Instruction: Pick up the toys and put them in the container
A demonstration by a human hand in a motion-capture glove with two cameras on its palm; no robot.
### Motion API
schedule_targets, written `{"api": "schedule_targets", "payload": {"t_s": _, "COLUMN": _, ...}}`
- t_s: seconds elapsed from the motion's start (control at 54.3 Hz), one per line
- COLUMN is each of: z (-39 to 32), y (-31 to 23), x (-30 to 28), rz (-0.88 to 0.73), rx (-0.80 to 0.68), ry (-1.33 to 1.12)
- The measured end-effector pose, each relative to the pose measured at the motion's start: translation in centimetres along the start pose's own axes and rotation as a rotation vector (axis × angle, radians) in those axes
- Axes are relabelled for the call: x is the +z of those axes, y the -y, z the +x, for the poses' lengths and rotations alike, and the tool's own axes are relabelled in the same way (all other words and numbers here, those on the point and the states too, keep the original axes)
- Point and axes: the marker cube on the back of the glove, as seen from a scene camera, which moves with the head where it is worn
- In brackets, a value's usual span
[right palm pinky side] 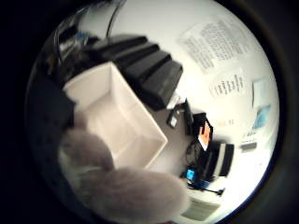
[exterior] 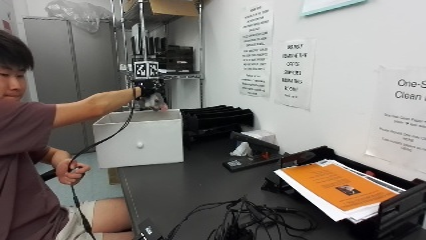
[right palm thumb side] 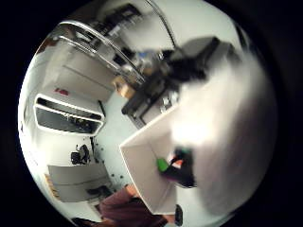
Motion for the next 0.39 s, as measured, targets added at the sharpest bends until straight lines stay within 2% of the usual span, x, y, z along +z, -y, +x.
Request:
{"api": "schedule_targets", "payload": {"t_s": 0.074, "z": 0.0, "y": 0.1, "x": 1.4, "rz": -0.155, "rx": 0.039, "ry": -0.014}}
{"api": "schedule_targets", "payload": {"t_s": 0.147, "z": 0.1, "y": -0.6, "x": 2.6, "rz": -0.365, "rx": -0.134, "ry": -0.086}}
{"api": "schedule_targets", "payload": {"t_s": 0.166, "z": 0.1, "y": -0.6, "x": 2.7, "rz": -0.363, "rx": -0.136, "ry": -0.086}}
{"api": "schedule_targets", "payload": {"t_s": 0.258, "z": -0.3, "y": -0.2, "x": 2.7, "rz": -0.22, "rx": 0.058, "ry": -0.004}}
{"api": "schedule_targets", "payload": {"t_s": 0.387, "z": -0.2, "y": -0.5, "x": 2.1, "rz": -0.192, "rx": 0.023, "ry": 0.006}}
